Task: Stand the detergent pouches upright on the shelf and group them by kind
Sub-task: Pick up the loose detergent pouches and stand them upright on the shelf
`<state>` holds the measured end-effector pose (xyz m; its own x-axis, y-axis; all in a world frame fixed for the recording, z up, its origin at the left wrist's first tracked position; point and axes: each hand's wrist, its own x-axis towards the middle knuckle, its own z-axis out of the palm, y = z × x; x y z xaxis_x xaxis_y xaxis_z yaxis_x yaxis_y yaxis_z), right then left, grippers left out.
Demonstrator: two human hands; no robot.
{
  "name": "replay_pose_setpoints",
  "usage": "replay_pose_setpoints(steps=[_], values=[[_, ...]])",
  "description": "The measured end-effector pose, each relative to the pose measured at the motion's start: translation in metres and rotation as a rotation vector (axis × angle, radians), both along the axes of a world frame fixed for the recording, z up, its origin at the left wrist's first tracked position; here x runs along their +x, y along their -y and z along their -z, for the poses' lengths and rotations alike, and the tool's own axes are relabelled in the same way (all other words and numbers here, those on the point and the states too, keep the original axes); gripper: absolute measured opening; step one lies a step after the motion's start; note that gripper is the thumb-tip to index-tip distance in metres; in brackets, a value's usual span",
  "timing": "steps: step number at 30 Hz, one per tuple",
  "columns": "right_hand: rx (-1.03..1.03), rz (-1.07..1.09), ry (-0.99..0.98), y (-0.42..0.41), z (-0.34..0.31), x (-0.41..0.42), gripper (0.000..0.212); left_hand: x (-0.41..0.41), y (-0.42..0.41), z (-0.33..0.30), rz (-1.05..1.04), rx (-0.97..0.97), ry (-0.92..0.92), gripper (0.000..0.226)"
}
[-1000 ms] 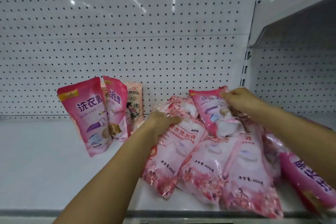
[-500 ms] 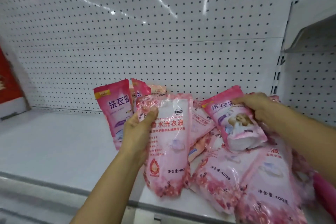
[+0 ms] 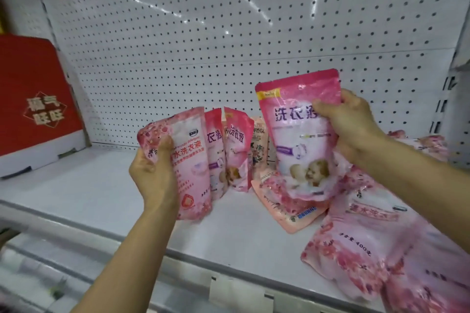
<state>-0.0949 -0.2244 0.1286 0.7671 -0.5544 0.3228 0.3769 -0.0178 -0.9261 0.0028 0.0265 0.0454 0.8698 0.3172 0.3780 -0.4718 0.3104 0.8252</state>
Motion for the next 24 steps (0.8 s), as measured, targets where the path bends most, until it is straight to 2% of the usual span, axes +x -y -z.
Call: replay_pose_setpoints(steps=[3,8,11,14,17,21,23,24], values=[[0.089,-0.044,0.028,-0.035,0.012,0.028,0.018,0.006,-0.005,0.012,0.005,0.011,-0.025,0.016],[0.033,-0.113,-0.031,-0.086,0.052,0.064,0.016,0.006,-0.013,0.012,0.078,0.021,-0.049,0.013],[0.031,-0.171,-0.141,-0.094,0.076,0.07,0.019,0.004,-0.02,0.012,0.119,0.047,-0.063,0.01],[0.053,-0.158,-0.161,-0.091,0.076,0.068,0.019,0.001,-0.025,0.014,0.144,0.068,-0.046,0.008],[-0.016,-0.172,-0.171,-0.088,0.07,0.064,0.02,-0.002,-0.025,0.015,0.142,0.093,-0.049,0.011],[-0.151,-0.242,-0.193,-0.079,0.068,0.056,0.022,-0.004,-0.025,0.016,0.063,0.161,-0.075,0.023],[-0.246,-0.264,-0.23,-0.064,0.063,0.047,0.019,-0.009,-0.023,0.017,-0.066,0.238,-0.047,0.044],[-0.313,-0.236,-0.254,-0.052,0.059,0.043,0.025,-0.013,-0.023,0.017,-0.179,0.298,0.002,0.054]])
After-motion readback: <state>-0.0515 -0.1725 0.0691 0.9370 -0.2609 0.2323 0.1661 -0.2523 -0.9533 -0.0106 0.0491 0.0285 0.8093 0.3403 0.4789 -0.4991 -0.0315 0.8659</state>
